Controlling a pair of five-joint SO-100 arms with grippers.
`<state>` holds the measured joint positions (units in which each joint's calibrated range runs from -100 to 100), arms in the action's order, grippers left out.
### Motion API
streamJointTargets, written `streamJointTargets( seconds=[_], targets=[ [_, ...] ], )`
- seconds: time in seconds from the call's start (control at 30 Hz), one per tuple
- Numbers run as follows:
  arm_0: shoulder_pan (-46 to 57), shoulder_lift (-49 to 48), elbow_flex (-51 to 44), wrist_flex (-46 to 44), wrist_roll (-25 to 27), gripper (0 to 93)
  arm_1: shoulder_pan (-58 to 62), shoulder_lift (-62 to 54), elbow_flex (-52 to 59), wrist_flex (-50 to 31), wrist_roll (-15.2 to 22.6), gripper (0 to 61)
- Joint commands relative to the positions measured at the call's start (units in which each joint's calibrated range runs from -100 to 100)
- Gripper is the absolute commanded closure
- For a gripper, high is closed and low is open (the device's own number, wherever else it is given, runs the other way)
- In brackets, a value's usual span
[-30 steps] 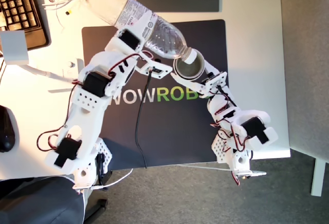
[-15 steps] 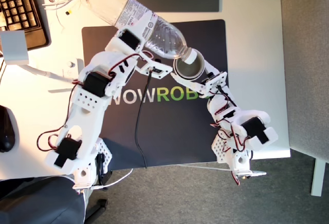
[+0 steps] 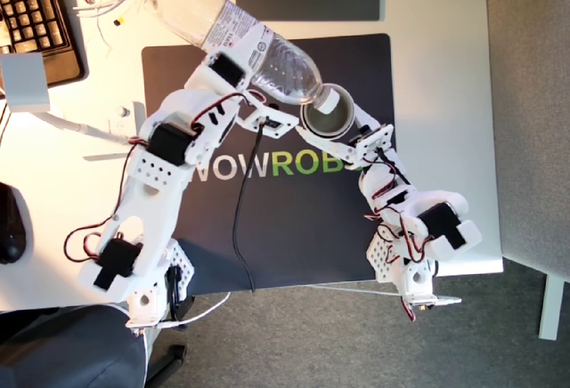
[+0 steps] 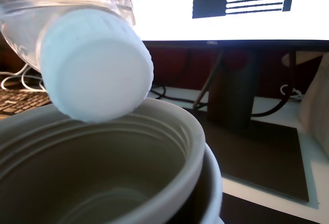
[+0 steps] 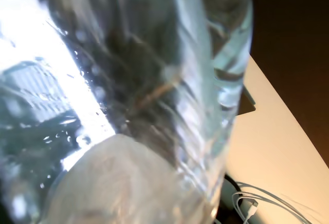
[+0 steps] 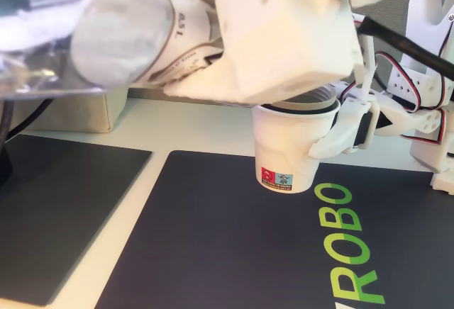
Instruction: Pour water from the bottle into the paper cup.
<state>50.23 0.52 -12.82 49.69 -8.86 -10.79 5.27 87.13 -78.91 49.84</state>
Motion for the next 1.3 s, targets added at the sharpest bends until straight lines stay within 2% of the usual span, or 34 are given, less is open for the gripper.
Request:
streamJointTargets(
  seconds=[0.0,0.63,0.93,1.27],
  targets=[
    [-0.49,-7.56,-1.49,-4.28,0.78,92.7,0.09,-2.57,-1.67,-1.15,-0.54,46.3],
    [0.03,-8.34,-2.4,-4.77,1.86,92.7,0.09,-1.97,-2.76,-0.5,-0.49,46.3],
    [0.55,-13.55,2.06,-4.44,2.39,92.7,1.17,-1.79,-5.39,1.63,-0.54,46.3],
    [0.68,-13.64,3.42,-4.93,2.54,92.7,1.29,-0.68,-7.48,1.63,-0.44,46.4]
  ],
)
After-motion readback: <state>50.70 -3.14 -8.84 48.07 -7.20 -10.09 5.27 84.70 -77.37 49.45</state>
